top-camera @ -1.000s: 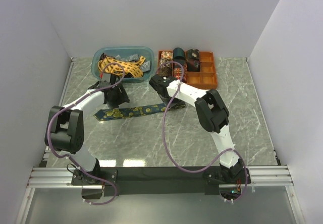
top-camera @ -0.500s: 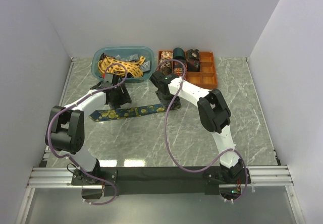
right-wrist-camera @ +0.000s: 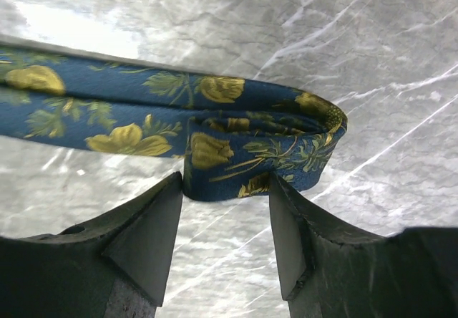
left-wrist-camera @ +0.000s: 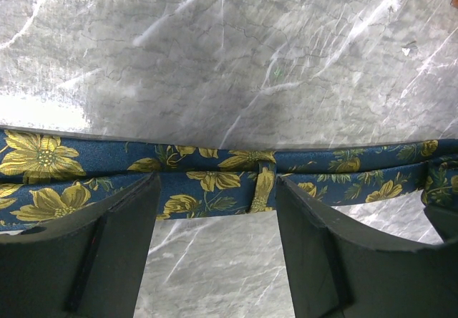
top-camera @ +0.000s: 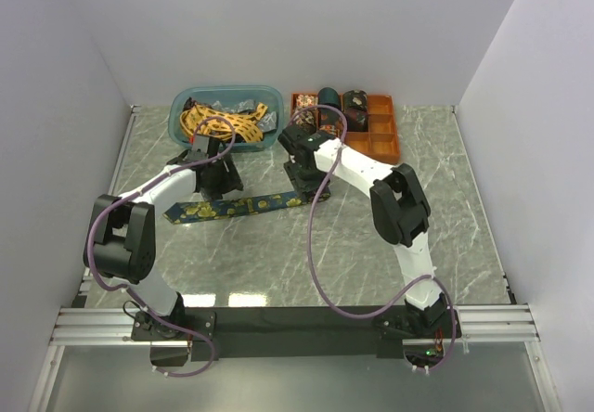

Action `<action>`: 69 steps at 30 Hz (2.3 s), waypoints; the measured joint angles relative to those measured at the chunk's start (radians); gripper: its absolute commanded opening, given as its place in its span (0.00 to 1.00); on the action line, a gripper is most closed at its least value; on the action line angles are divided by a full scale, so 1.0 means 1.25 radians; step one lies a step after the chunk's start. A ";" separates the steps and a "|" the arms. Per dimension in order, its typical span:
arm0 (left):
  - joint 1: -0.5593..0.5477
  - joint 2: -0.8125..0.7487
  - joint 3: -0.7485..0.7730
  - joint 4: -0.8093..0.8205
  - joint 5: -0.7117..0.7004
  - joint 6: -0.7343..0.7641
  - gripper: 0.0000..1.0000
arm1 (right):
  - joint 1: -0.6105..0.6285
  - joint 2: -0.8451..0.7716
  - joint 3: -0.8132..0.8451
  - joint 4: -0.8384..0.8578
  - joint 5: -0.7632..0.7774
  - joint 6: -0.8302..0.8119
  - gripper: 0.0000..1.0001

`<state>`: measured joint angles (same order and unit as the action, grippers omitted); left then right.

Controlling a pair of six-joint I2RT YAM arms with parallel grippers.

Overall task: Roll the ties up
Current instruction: Roll the tie

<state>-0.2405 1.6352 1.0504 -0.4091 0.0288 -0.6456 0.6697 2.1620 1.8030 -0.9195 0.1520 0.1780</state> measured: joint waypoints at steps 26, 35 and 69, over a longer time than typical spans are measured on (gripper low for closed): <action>-0.066 -0.011 0.017 0.064 0.049 0.085 0.92 | -0.079 -0.061 -0.140 0.163 -0.217 0.058 0.52; -0.095 -0.018 0.087 0.121 0.066 0.168 0.89 | -0.083 -0.144 -0.165 0.177 -0.215 0.072 0.52; -0.363 0.398 0.523 -0.027 0.157 0.746 0.99 | -0.395 -0.599 -0.581 0.234 -0.219 0.226 0.92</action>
<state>-0.6937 2.1326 1.7042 -0.4435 0.2253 0.2867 0.1757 1.4132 1.0771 -0.6270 -0.1211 0.4606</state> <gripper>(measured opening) 0.994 0.926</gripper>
